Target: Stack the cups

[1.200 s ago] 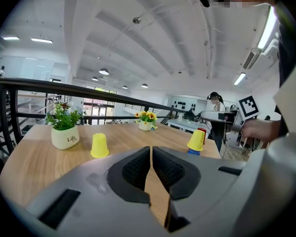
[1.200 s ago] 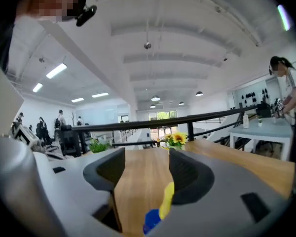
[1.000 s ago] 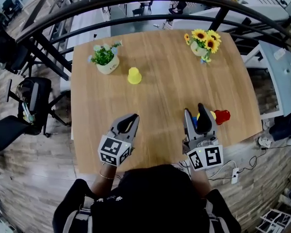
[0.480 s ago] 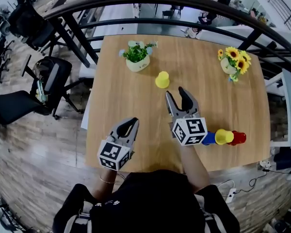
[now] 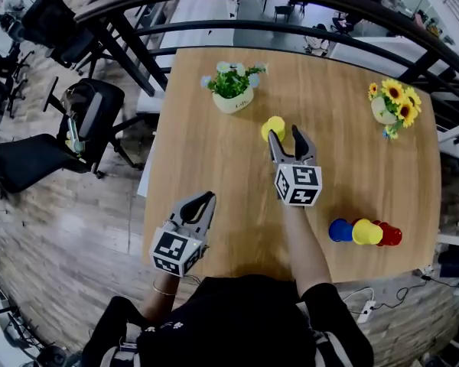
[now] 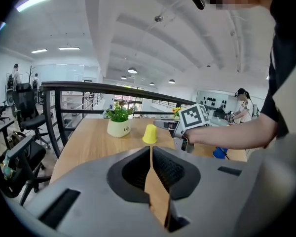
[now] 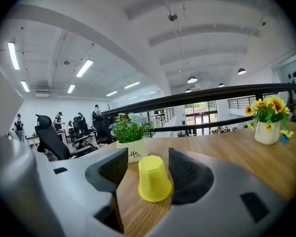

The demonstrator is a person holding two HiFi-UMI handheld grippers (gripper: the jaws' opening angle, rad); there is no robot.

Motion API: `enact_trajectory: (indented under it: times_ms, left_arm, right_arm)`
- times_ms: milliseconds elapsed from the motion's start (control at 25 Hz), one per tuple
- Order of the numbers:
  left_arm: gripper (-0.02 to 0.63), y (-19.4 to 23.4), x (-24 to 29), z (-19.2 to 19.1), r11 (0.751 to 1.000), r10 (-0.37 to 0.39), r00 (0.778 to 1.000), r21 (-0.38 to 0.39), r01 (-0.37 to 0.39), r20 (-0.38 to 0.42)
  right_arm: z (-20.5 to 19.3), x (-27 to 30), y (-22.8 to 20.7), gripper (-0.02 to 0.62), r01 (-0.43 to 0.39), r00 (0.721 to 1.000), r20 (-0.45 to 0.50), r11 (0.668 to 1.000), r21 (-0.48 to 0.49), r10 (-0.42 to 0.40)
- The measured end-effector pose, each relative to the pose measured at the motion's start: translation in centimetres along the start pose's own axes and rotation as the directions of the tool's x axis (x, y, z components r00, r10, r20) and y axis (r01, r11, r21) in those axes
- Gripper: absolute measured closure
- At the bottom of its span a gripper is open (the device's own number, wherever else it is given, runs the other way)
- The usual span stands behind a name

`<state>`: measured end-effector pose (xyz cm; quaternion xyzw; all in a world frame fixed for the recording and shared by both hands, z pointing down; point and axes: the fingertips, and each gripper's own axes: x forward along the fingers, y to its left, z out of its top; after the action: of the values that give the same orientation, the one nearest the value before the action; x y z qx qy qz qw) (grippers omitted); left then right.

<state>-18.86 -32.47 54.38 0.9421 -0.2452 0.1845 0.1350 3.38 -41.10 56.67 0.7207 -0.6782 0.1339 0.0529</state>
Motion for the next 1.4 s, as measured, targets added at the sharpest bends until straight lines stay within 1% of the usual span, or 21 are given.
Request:
enact_trajectory:
  times_ms: [40,160,200,320,360,400,520,600,720,920,1160,1400]
  left_arm:
    - [0.581,0.1,0.1,0.1,1.000,-0.004,1.000,0.009,0.004,-0.006]
    - [0.581,0.4,0.4,0.2,1.000,-0.007,1.000,0.017,0.008,-0.021]
    - [0.581,0.5,0.4,0.2,1.000,-0.006,1.000,0.018,0.007,-0.024]
    - [0.581,0.3,0.7,0.0,1.000,-0.011,0.999,0.027,0.012,-0.035]
    - [0.581,0.2,0.7,-0.1,1.000,-0.013,0.999,0.028,0.014,-0.039]
    - [0.581,0.1,0.8,-0.3,1.000,-0.015,0.999,0.026,0.016,-0.042]
    - [0.581,-0.3,0.8,-0.5,1.000,-0.017,0.999,0.018,0.018,-0.042]
    - [0.581,-0.7,0.8,-0.4,1.000,-0.021,0.999,0.023,0.022,-0.039]
    - [0.581,-1.4,0.9,0.0,0.999,-0.028,0.999,0.037,0.029,-0.030]
    - [0.581,-3.1,0.7,1.0,0.997,-0.056,0.998,0.061,0.056,0.004]
    - [0.581,-6.6,0.6,1.3,0.992,-0.107,0.994,0.073,0.105,0.028]
    - [0.581,-10.6,1.5,1.9,0.983,-0.169,0.984,0.076,0.165,0.049]
  right_arm:
    - [-0.4,0.6,0.0,0.348,-0.001,1.000,-0.007,1.000,-0.012,0.000]
    - [-1.7,2.2,0.1,0.316,-0.001,0.998,-0.057,0.994,-0.112,-0.005]
    - [-1.9,2.7,0.1,0.316,-0.006,0.998,-0.066,0.991,-0.133,-0.002]
    - [-3.2,3.6,0.2,0.316,-0.026,0.995,-0.098,0.989,-0.147,0.012]
    - [-3.7,3.7,0.1,0.331,-0.028,0.994,-0.113,0.989,-0.143,0.011]
    - [-4.1,3.7,0.0,0.386,-0.023,0.992,-0.123,0.990,-0.140,0.006]
    - [-4.0,3.1,-0.4,0.382,-0.001,0.992,-0.126,0.988,-0.155,-0.019]
    - [-3.4,2.4,-0.5,0.384,-0.002,0.993,-0.116,0.989,-0.151,-0.015]
    - [-2.2,0.9,0.0,0.384,-0.026,0.996,-0.090,0.992,-0.125,0.015]
    - [0.7,-3.3,1.2,0.384,-0.070,0.997,-0.018,0.995,-0.071,0.069]
    - [4.5,-11.0,0.3,0.384,-0.055,0.995,0.083,0.998,-0.030,0.058]
    - [6.9,-18.6,-1.7,0.384,-0.018,0.991,0.130,1.000,-0.021,0.021]
